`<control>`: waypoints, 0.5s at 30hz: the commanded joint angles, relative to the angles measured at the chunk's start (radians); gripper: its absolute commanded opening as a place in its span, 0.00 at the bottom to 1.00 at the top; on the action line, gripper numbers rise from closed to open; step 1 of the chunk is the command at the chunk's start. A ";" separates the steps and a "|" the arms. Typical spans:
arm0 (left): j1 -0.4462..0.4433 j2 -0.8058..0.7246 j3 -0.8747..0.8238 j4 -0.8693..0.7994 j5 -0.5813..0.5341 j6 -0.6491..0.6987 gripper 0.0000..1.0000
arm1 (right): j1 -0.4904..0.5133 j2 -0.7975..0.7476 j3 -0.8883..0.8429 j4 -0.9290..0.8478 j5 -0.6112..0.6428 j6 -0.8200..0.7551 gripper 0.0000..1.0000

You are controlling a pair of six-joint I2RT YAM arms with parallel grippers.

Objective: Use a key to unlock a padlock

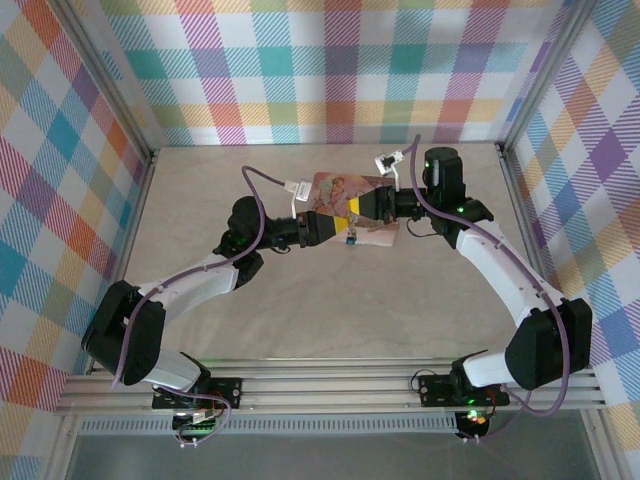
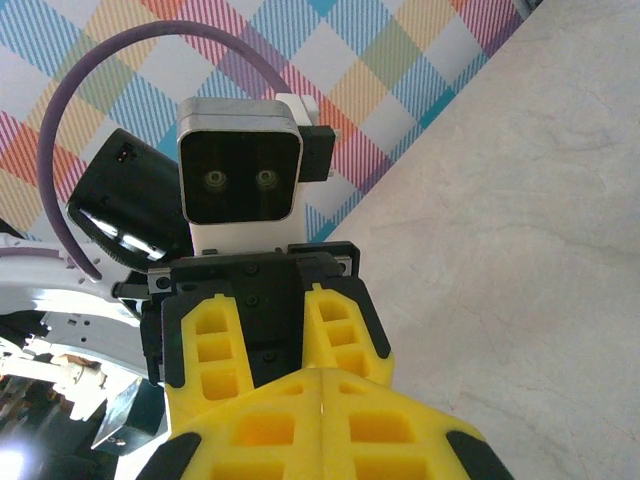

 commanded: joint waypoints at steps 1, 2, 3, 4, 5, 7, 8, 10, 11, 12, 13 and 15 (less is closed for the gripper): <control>-0.007 -0.019 0.034 0.031 -0.014 0.018 0.32 | -0.002 -0.015 -0.012 0.038 -0.035 0.008 0.00; -0.007 -0.018 0.032 0.030 -0.016 0.019 0.32 | -0.001 -0.016 -0.012 0.038 -0.037 0.009 0.00; -0.007 -0.018 0.032 0.032 -0.018 0.019 0.32 | -0.002 -0.016 -0.012 0.038 -0.038 0.008 0.00; -0.007 -0.018 0.032 0.033 -0.020 0.019 0.32 | -0.002 -0.016 -0.012 0.038 -0.038 0.009 0.00; -0.007 -0.016 0.032 0.035 -0.020 0.019 0.32 | -0.001 -0.016 -0.012 0.037 -0.037 0.009 0.00; -0.007 -0.015 0.032 0.036 -0.021 0.019 0.32 | -0.002 -0.014 -0.014 0.039 -0.039 0.012 0.00; -0.007 -0.013 0.033 0.037 -0.021 0.018 0.32 | 0.000 -0.012 -0.014 0.043 -0.040 0.014 0.00; -0.007 -0.012 0.034 0.038 -0.021 0.019 0.32 | -0.001 -0.011 -0.016 0.049 -0.042 0.019 0.00; -0.007 -0.012 0.035 0.039 -0.021 0.019 0.32 | 0.001 -0.011 -0.018 0.053 -0.043 0.022 0.00; -0.007 -0.012 0.035 0.042 -0.021 0.018 0.31 | 0.002 -0.009 -0.019 0.057 -0.043 0.023 0.00; -0.007 -0.011 0.035 0.042 -0.020 0.018 0.30 | 0.003 -0.009 -0.021 0.060 -0.044 0.027 0.00; -0.007 -0.011 0.032 0.045 -0.019 0.018 0.28 | 0.005 -0.008 -0.023 0.065 -0.044 0.030 0.00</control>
